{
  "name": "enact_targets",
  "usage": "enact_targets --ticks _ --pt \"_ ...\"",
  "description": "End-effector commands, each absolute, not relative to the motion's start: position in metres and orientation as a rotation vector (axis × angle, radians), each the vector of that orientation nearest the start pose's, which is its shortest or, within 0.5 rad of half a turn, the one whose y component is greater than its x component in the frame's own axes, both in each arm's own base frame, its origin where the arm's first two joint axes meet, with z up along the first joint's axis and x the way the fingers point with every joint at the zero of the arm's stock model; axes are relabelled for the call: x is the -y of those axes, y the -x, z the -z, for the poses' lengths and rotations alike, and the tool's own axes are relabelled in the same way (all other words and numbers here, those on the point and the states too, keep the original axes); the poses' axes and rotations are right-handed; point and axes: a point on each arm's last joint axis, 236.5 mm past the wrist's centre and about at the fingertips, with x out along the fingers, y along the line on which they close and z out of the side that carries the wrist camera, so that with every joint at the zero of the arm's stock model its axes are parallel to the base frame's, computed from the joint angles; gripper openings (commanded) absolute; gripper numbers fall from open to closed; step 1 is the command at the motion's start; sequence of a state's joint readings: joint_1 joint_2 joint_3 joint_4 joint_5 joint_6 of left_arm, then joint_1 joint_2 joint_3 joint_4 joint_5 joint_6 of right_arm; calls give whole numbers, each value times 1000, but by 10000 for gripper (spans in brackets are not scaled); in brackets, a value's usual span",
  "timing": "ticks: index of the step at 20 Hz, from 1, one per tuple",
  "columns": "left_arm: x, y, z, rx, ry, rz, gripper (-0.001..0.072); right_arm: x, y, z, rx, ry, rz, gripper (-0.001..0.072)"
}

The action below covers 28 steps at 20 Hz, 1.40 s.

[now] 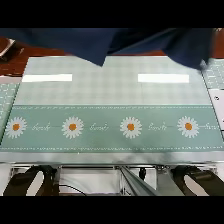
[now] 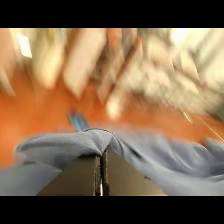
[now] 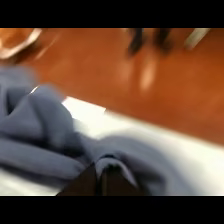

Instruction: Fold the shirts.

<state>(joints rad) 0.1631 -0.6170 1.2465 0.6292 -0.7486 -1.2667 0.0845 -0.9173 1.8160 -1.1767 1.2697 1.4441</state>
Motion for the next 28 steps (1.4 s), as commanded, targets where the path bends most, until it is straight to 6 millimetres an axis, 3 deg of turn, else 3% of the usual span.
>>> enact_targets --ticks 1,3,6,9,12,14,19,22,25,28 --pt "62 -229 -479 211 241 308 16 -70 -224 -460 -197 16 -303 23" --pt "71 -198 -479 223 178 300 16 -64 -191 -465 -173 13 -287 23" --pt "99 -172 -446 96 115 377 16 -63 -160 -436 -293 6 -296 23" --pt "117 -167 -387 -143 119 451 16 -72 -149 -388 -499 -1 -342 23" --pt "123 -170 -312 -413 173 502 16 -88 -146 -327 -710 -48 -403 23" --pt "121 -181 -268 -542 253 503 16 -91 -150 -276 -844 -83 -405 23" --pt "109 -213 -146 -812 468 454 16 -91 -186 -146 -1053 -173 -344 22" --pt "100 -237 -84 -899 565 391 16 -73 -226 -75 -1119 -167 -227 22" --pt "106 -254 -33 -1018 612 371 16 -52 -273 -28 -1175 -138 -118 22" --pt "113 -288 -5 -1038 637 329 16 -37 -324 5 -1206 -329 -44 22"
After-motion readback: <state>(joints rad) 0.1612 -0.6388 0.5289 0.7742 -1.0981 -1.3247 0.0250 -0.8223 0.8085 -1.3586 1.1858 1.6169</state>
